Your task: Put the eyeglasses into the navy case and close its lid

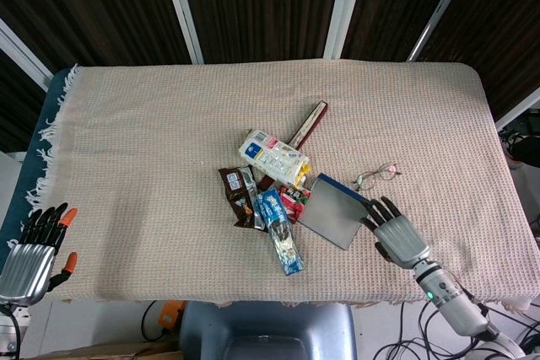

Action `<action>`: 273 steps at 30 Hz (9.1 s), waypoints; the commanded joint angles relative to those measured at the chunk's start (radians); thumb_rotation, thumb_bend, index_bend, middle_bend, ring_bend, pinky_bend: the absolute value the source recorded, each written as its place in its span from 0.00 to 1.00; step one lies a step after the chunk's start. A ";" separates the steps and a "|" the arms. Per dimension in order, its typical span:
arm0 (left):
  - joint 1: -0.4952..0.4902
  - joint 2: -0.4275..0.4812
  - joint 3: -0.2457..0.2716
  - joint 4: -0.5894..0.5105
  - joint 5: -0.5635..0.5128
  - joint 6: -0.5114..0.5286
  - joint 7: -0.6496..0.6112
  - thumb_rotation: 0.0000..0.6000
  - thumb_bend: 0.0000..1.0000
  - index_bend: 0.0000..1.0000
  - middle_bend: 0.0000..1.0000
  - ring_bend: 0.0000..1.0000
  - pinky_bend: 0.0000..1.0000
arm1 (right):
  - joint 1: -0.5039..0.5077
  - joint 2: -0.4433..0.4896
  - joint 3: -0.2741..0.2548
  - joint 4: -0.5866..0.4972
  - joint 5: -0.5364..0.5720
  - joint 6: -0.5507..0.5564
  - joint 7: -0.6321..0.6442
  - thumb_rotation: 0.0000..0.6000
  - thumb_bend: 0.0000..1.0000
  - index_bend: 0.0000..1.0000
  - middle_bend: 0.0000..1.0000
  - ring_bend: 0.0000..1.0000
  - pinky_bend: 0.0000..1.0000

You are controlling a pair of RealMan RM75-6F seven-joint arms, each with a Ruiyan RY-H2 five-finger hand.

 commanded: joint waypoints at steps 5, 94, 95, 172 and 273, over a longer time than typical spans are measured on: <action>0.004 0.002 0.002 0.000 0.005 0.009 -0.006 1.00 0.42 0.00 0.00 0.00 0.01 | 0.041 -0.037 0.010 0.007 0.043 -0.043 -0.056 1.00 0.58 0.38 0.00 0.00 0.00; -0.041 -0.008 0.003 -0.011 -0.017 -0.071 0.020 1.00 0.42 0.00 0.00 0.00 0.02 | 0.540 -0.325 0.169 0.680 1.203 -0.335 -0.401 1.00 0.56 0.59 0.00 0.00 0.00; -0.041 -0.008 0.003 -0.011 -0.018 -0.071 0.020 1.00 0.42 0.00 0.00 0.00 0.02 | 0.543 -0.328 0.169 0.683 1.207 -0.335 -0.405 1.00 0.56 0.59 0.00 0.00 0.00; -0.061 -0.005 0.011 -0.008 -0.016 -0.093 0.001 1.00 0.42 0.00 0.00 0.00 0.02 | 0.572 -0.492 0.262 0.871 1.230 -0.332 -0.552 1.00 0.60 0.71 0.04 0.00 0.00; -0.069 -0.014 0.017 -0.022 -0.019 -0.105 0.036 1.00 0.42 0.00 0.00 0.00 0.03 | 0.504 -0.534 0.166 0.578 0.591 -0.058 -0.439 1.00 0.60 0.57 0.08 0.00 0.00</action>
